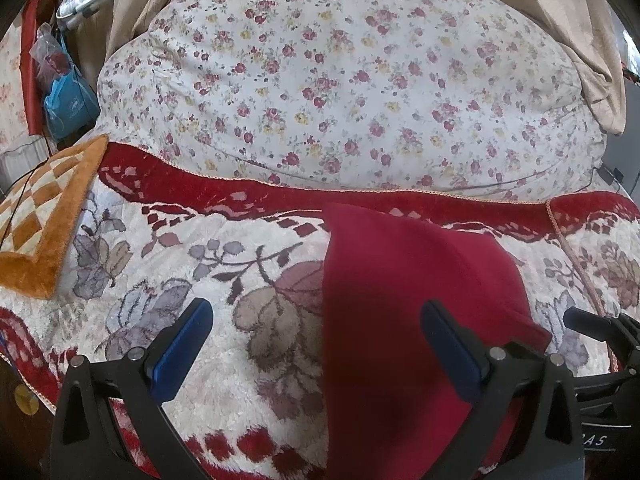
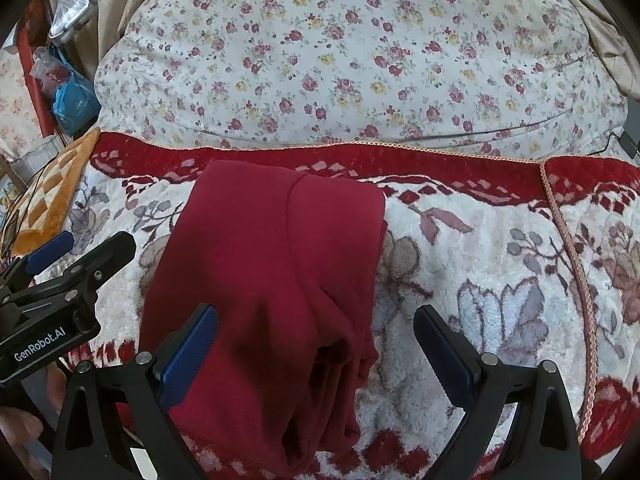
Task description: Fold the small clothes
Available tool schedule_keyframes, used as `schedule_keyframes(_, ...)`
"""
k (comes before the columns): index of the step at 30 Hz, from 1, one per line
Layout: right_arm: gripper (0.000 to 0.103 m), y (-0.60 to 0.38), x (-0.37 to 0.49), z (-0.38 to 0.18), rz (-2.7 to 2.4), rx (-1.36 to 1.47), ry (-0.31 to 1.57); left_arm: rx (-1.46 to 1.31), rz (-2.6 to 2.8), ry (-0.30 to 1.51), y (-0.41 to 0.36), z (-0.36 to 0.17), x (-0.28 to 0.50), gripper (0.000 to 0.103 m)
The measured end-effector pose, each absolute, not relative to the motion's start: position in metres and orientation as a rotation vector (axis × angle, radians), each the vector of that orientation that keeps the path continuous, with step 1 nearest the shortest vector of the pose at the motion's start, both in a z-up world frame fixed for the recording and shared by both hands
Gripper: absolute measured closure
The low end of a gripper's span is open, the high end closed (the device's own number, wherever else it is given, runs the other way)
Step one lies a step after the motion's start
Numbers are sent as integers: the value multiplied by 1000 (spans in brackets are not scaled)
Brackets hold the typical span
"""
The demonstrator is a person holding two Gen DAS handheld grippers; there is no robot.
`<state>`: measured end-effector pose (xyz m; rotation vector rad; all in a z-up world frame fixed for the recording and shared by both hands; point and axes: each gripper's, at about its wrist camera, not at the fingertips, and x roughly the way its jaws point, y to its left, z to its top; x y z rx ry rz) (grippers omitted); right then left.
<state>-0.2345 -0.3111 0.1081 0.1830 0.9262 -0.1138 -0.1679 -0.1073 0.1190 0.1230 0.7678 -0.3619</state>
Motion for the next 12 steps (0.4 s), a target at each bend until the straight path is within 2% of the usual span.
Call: schedule_keyframes(12, 3, -316, -221, 97, -110, 190, 949, 102, -370, 808, -102, 106, -145, 0)
